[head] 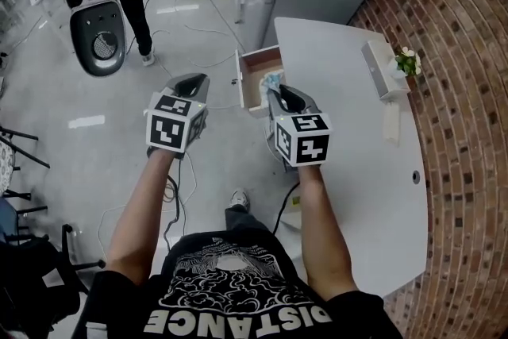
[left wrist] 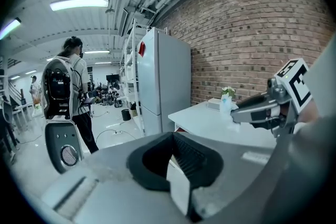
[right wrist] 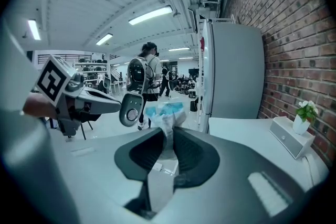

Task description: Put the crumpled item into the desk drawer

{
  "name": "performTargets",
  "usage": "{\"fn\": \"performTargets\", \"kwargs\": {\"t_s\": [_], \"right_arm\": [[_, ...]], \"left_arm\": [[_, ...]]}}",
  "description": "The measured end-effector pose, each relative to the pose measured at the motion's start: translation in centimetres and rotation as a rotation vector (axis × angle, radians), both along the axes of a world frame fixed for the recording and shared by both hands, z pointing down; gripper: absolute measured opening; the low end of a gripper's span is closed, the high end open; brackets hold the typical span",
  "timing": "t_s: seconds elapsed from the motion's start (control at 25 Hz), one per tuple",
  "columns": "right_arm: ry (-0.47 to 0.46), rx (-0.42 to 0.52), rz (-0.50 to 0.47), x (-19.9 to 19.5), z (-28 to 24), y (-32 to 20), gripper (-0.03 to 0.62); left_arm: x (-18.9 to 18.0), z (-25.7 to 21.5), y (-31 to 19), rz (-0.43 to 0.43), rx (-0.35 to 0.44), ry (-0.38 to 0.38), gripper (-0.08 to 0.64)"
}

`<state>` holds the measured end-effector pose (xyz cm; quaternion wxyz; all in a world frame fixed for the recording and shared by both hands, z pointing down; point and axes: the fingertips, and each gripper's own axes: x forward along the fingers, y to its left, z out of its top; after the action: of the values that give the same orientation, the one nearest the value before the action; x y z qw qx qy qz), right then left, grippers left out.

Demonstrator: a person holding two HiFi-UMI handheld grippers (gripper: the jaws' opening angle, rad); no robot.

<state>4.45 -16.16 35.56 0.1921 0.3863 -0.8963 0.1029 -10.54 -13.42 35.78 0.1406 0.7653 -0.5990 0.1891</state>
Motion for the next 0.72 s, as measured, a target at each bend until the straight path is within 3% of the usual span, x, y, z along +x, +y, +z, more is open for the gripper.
{"fn": "performTargets", "kwargs": {"t_s": [0.72], "right_arm": [[-0.021, -0.019, -0.073, -0.8, 0.5, -10.4, 0.063]], "left_arm": [[0.2, 0.7, -9.0, -0.052, -0.025, -0.020, 0.000]]}}
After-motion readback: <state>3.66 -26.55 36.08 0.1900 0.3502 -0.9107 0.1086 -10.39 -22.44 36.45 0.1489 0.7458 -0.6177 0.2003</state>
